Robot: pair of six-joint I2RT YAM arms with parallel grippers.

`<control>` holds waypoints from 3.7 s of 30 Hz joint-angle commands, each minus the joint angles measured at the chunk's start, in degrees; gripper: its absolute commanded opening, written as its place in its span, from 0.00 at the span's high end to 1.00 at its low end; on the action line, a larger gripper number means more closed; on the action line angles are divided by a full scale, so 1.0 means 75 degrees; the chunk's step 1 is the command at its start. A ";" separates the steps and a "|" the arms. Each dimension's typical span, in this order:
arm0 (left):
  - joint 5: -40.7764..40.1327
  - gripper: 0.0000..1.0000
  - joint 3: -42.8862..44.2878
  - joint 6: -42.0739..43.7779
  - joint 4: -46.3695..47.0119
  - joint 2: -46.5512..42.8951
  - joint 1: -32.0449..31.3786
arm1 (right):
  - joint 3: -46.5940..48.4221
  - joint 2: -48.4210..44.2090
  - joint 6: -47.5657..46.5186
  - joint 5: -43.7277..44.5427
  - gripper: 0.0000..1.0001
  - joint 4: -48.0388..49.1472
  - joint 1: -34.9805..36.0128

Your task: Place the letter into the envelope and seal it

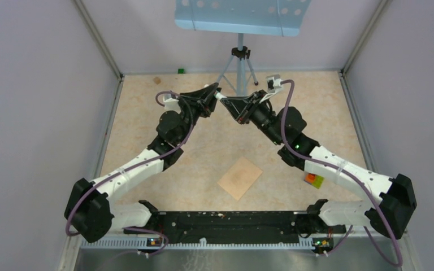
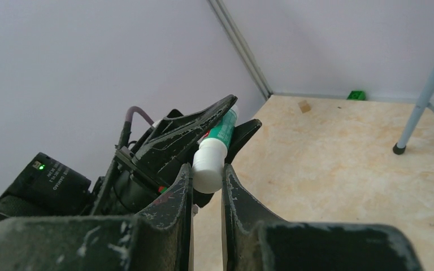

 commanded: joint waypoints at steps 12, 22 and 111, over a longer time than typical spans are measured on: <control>0.0505 1.00 0.0997 0.1789 -0.1284 -0.0283 -0.0239 | 0.0596 -0.0084 -0.1070 0.0681 1.00 -0.1116 0.0620; 0.0698 1.00 0.1078 0.2161 -0.1344 -0.0262 -0.0742 | 0.0770 0.0116 -0.1109 0.0499 1.00 -0.1281 0.0622; 0.2539 1.00 -0.0258 0.8441 0.1447 -0.0881 -0.0922 | 0.0912 -0.1149 0.0900 -0.0471 0.99 -0.3540 0.0569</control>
